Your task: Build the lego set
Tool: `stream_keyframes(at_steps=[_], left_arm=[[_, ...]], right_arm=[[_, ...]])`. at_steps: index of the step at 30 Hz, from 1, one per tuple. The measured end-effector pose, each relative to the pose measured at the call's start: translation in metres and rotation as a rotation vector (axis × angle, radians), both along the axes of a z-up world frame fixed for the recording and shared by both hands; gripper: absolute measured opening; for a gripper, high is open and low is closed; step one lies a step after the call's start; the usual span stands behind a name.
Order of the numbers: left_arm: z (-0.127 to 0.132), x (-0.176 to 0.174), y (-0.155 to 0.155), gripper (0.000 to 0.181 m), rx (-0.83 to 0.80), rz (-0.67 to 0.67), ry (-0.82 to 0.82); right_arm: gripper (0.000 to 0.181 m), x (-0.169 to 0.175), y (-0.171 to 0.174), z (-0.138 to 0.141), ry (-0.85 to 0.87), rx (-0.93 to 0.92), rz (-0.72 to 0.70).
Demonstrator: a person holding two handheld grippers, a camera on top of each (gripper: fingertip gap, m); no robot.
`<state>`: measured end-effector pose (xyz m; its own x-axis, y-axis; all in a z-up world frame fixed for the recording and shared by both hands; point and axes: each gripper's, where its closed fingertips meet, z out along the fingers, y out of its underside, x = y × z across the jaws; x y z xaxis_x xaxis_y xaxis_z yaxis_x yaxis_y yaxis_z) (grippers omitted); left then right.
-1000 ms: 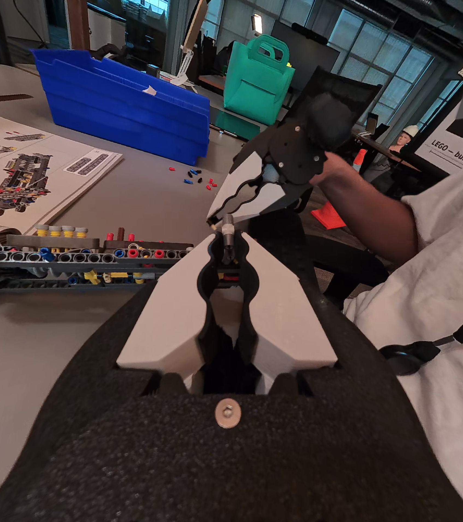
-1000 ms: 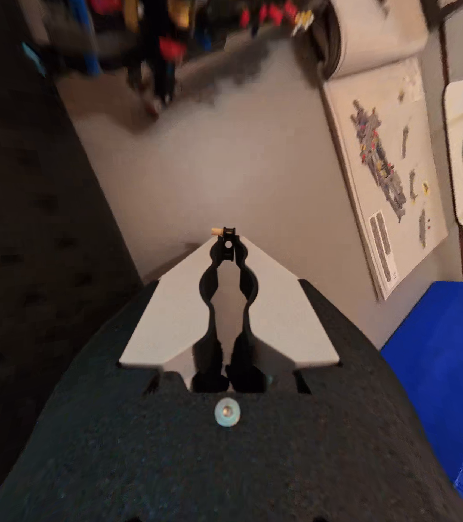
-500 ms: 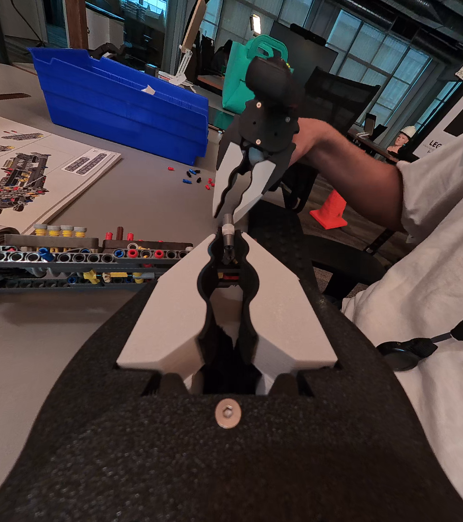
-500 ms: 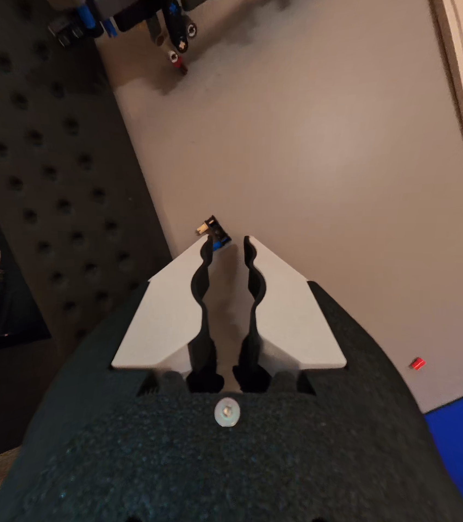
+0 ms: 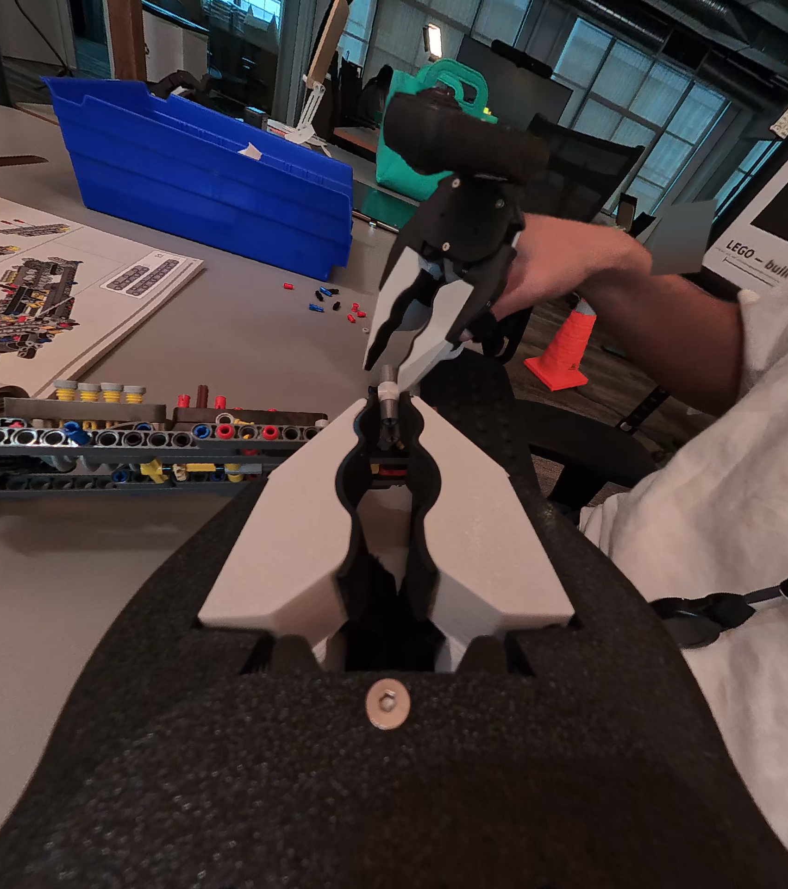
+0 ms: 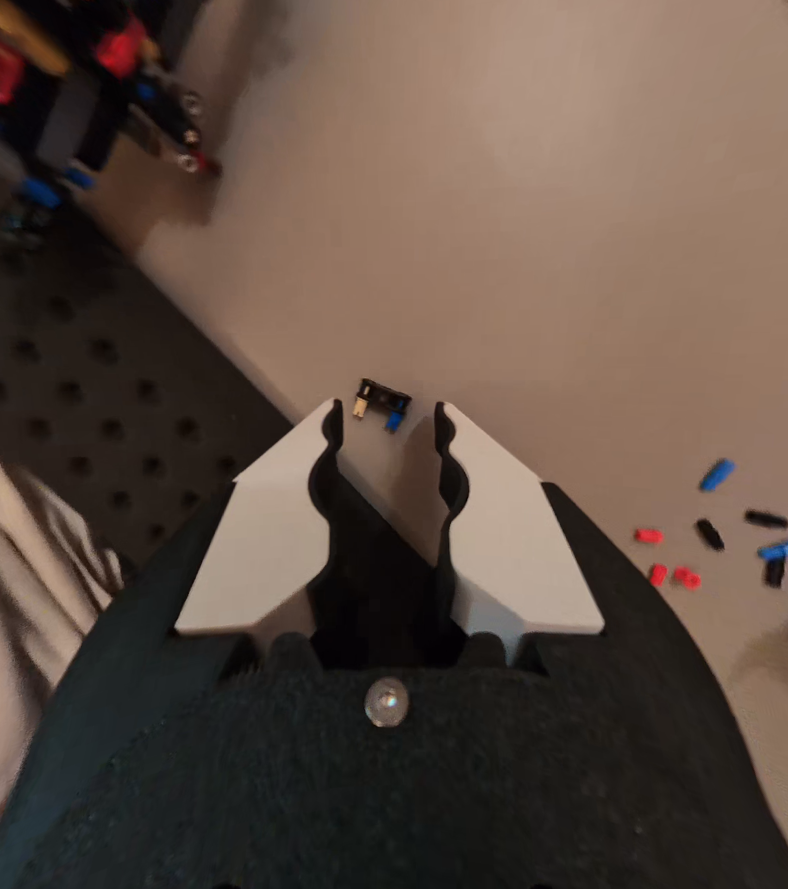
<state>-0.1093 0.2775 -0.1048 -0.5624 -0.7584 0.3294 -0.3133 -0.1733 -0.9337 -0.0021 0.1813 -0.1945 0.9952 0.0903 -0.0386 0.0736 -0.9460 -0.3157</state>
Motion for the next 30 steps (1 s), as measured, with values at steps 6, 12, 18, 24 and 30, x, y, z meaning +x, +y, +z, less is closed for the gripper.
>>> stream_keyframes(at_steps=[6, 12, 18, 24, 30], left_arm=[[0.0, -0.001, -0.002, 0.005, 0.016, -0.003, -0.01], [0.0, -0.001, -0.002, 0.005, 0.015, -0.004, -0.011], [0.0, -0.001, -0.001, 0.005, 0.0, -0.008, -0.004], [0.012, -0.002, 0.011, 0.006, -0.168, -0.014, -0.002], [0.038, -0.011, 0.024, 0.005, -0.441, -0.078, -0.039]], right_arm=[[0.033, 0.003, 0.001, -0.003, -0.005, 0.019, -0.17], [0.031, 0.004, 0.001, -0.014, -0.018, -0.016, -0.174], [0.023, 0.002, -0.001, -0.014, -0.022, -0.018, -0.14], [0.022, -0.045, 0.082, 0.075, 0.422, 0.689, -0.061], [0.022, -0.092, 0.125, 0.132, 0.834, 1.072, 0.009]])
